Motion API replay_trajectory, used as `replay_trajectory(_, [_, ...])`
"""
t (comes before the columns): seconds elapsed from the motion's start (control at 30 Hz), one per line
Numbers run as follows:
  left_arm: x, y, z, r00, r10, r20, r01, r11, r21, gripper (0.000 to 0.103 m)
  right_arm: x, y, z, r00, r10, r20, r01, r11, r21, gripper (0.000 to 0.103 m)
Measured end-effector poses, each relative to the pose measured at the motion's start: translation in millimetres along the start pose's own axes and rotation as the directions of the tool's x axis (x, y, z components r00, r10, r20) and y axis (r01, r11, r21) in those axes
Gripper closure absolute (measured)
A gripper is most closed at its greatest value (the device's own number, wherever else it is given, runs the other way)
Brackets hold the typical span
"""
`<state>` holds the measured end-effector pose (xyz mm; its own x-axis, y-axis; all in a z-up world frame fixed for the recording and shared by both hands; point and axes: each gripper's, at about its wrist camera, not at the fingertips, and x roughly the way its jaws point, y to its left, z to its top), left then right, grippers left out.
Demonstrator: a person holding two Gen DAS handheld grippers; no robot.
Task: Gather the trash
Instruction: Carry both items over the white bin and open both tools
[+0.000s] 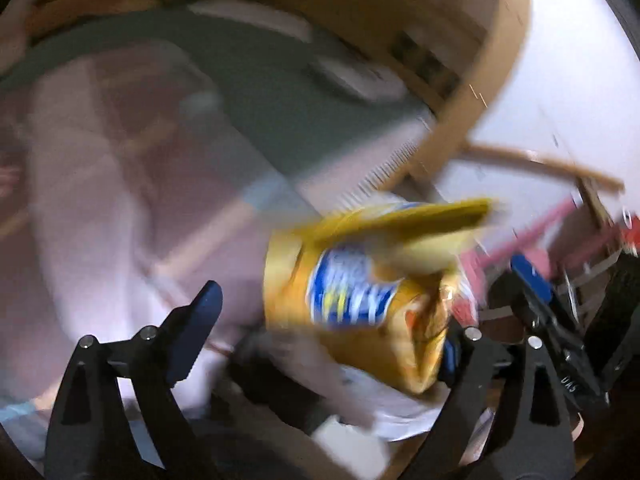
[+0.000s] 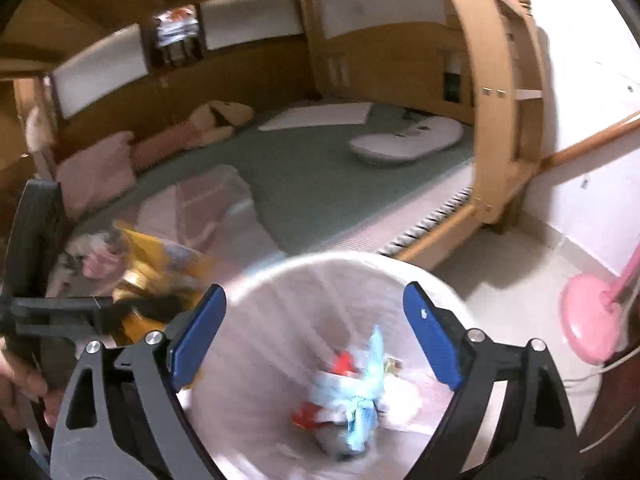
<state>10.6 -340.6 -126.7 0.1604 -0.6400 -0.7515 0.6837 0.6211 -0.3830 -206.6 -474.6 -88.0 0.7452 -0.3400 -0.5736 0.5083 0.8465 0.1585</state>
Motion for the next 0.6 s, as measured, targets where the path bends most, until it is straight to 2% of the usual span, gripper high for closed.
replay_trajectory(0.07, [-40.8, 34.0, 3.9, 0.989, 0.116, 0.09, -0.117, 0.993, 0.008, 0.003, 7.8, 23.7, 8.5, 0.999, 0.037, 0.017, -0.037, 0.999, -0.029, 0.015])
replay_trajectory(0.1, [-59.7, 50.9, 3.6, 0.981, 0.153, 0.116, -0.155, 0.988, 0.009, 0.004, 11.0, 40.8, 13.4, 0.998, 0.058, 0.035, -0.056, 0.997, -0.051, 0.015])
replay_trajectory(0.2, [-95.8, 85.7, 3.6, 0.971, 0.181, 0.159, -0.183, 0.983, 0.002, 0.004, 14.6, 80.5, 27.9, 0.989, 0.107, 0.106, -0.1, 0.992, -0.076, 0.015])
replay_trajectory(0.27, [-123.5, 108.3, -5.2, 0.946, 0.223, 0.236, -0.221, 0.975, -0.036, 0.004, 18.6, 102.3, 37.8, 0.98, 0.148, 0.129, -0.139, 0.987, -0.083, 0.014])
replay_trajectory(0.33, [-137.2, 132.0, -10.1, 0.932, 0.265, 0.248, -0.259, 0.964, -0.059, 0.004, 22.8, 113.0, 41.7, 0.977, 0.176, 0.118, -0.166, 0.982, -0.09, 0.014])
replay_trajectory(0.37, [-140.7, 142.7, -12.3, 0.928, 0.276, 0.25, -0.268, 0.961, -0.066, 0.008, 26.3, 120.1, 41.1, 0.976, 0.193, 0.105, -0.184, 0.978, -0.094, 0.014])
replay_trajectory(0.4, [-142.6, 152.1, -14.8, 0.927, 0.281, 0.247, -0.271, 0.96, -0.073, 0.026, 28.0, 126.2, 40.3, 0.974, 0.203, 0.097, -0.193, 0.976, -0.1, 0.014])
replay_trajectory(0.47, [-136.4, 159.1, -11.3, 0.943, 0.258, 0.208, -0.247, 0.966, -0.081, 0.054, 24.6, 133.2, 35.6, 0.976, 0.193, 0.105, -0.18, 0.975, -0.128, 0.014])
replay_trajectory(0.5, [-133.3, 159.4, -10.8, 0.95, 0.243, 0.195, -0.231, 0.969, -0.084, 0.056, 19.5, 132.9, 34.4, 0.976, 0.183, 0.116, -0.167, 0.977, -0.135, 0.014])
replay_trajectory(0.6, [-121.8, 125.2, -5.9, 0.966, 0.165, 0.197, -0.171, 0.985, 0.012, 0.066, -4.3, 117.6, 37.3, 0.975, 0.147, 0.169, -0.125, 0.983, -0.133, 0.014])
